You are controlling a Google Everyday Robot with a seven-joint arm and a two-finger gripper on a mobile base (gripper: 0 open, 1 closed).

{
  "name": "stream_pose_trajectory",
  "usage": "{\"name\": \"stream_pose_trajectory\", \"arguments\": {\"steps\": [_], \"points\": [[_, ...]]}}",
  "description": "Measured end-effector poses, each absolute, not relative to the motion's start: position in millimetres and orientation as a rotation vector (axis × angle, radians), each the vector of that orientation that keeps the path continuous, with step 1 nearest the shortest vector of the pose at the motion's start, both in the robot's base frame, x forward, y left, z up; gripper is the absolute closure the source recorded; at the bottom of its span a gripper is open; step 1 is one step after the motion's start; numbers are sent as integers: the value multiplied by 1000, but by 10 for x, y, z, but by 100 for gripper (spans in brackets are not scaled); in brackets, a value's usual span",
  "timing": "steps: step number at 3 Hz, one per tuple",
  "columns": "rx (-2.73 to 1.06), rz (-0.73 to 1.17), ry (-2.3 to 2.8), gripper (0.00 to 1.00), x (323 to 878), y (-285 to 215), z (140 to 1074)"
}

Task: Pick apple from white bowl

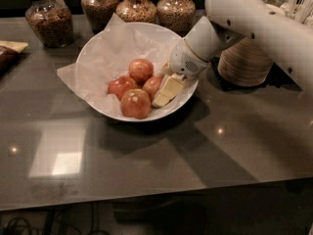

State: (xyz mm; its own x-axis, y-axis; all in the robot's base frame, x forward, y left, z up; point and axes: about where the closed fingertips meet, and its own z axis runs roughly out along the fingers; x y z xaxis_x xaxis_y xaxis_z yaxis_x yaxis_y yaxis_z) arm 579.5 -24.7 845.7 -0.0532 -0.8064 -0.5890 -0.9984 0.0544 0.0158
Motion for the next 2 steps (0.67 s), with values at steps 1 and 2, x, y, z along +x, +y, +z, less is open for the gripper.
{"name": "stream_pose_trajectory", "arguments": {"steps": [1, 2], "points": [[-1810, 601, 1893, 100, 5771, -210, 8519], [-1817, 601, 1851, 100, 5711, -165, 8683]]}}
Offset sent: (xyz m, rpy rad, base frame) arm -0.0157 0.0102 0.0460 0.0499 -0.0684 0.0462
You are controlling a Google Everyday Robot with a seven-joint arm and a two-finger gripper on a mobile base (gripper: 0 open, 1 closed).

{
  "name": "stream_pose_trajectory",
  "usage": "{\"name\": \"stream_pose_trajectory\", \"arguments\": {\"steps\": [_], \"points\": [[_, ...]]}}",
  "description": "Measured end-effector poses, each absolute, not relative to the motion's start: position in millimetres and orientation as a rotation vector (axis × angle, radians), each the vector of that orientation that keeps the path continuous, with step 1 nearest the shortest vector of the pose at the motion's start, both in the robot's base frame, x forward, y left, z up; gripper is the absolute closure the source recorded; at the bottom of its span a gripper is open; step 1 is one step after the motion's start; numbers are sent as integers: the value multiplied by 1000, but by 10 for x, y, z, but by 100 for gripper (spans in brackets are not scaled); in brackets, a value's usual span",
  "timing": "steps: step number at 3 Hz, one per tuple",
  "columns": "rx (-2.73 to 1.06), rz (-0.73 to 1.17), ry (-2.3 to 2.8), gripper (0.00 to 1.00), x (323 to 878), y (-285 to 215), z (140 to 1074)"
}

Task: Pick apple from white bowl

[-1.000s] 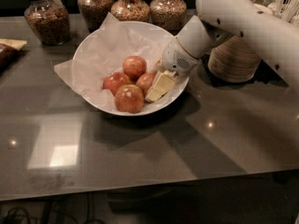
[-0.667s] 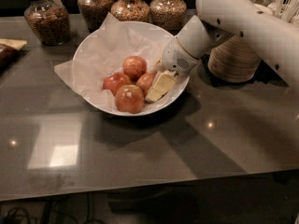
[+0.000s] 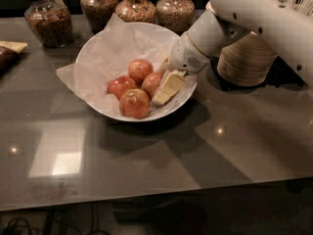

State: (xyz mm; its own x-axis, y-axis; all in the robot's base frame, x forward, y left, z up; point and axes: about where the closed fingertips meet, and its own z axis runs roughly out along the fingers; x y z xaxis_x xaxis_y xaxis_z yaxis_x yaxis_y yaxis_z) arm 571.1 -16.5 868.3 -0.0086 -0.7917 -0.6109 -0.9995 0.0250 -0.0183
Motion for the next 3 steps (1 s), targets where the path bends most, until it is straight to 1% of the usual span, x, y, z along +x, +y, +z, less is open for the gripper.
{"name": "stream_pose_trajectory", "arguments": {"steps": [2, 3], "points": [[-1816, 638, 1753, 100, 5578, -147, 9066], [-1851, 631, 1659, 100, 5412, -108, 9434]]}}
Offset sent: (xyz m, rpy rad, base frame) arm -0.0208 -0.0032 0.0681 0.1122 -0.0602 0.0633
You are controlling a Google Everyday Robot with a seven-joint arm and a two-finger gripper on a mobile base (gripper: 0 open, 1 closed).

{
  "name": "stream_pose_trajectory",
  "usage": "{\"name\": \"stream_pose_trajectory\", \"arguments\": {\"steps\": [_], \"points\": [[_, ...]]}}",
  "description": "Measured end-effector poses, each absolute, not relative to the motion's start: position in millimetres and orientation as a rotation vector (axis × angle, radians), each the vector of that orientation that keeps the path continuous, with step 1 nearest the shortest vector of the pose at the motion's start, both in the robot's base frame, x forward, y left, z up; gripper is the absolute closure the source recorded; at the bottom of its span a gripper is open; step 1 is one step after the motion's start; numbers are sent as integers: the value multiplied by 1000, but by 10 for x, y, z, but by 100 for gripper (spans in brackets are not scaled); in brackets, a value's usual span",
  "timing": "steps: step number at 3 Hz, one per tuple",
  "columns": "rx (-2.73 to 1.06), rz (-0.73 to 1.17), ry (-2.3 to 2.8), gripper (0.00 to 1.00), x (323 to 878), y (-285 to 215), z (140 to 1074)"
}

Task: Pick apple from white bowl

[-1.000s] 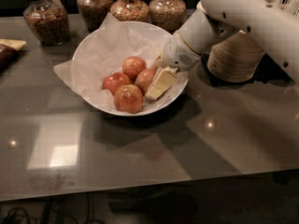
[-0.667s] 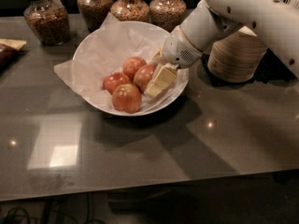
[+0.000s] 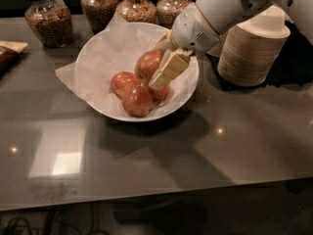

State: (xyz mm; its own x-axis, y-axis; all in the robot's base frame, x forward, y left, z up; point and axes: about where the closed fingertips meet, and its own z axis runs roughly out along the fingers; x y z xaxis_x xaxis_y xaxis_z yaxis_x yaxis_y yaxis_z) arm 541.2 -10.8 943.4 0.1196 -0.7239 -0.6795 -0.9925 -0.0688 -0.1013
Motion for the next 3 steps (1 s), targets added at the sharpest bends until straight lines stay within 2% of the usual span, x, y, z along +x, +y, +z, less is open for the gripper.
{"name": "stream_pose_trajectory", "arguments": {"steps": [3], "points": [[-1956, 655, 1323, 100, 4743, -14, 10133]]}}
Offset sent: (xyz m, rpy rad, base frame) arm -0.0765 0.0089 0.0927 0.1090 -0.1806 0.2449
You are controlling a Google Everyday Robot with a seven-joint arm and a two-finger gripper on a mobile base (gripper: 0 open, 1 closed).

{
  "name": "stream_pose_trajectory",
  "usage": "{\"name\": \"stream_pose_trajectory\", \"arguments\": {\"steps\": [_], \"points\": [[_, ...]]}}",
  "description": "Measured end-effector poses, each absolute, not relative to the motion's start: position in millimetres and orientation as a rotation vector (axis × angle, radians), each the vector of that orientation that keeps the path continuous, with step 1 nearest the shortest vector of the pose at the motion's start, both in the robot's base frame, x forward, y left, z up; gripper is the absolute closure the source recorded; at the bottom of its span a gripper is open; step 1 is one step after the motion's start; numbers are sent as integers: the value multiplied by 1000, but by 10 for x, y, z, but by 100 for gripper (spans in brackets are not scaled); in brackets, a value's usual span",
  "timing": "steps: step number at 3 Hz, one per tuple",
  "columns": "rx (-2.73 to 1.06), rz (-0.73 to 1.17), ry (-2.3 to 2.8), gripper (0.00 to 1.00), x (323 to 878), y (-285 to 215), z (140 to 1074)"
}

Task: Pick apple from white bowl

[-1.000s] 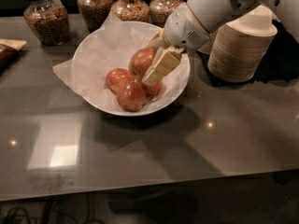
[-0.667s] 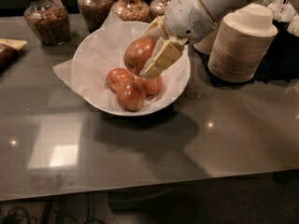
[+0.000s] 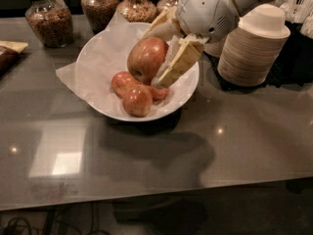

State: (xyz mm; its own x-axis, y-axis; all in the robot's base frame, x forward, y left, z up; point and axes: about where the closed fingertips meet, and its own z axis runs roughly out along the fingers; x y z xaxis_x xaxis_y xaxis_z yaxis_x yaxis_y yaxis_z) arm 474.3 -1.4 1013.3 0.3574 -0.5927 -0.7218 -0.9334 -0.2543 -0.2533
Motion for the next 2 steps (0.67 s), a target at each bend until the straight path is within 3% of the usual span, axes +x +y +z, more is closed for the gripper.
{"name": "stream_pose_trajectory", "arguments": {"steps": [1, 2], "points": [[-1970, 687, 1263, 100, 4408, -64, 10092], [-1970, 687, 1263, 100, 4408, -64, 10092]]}}
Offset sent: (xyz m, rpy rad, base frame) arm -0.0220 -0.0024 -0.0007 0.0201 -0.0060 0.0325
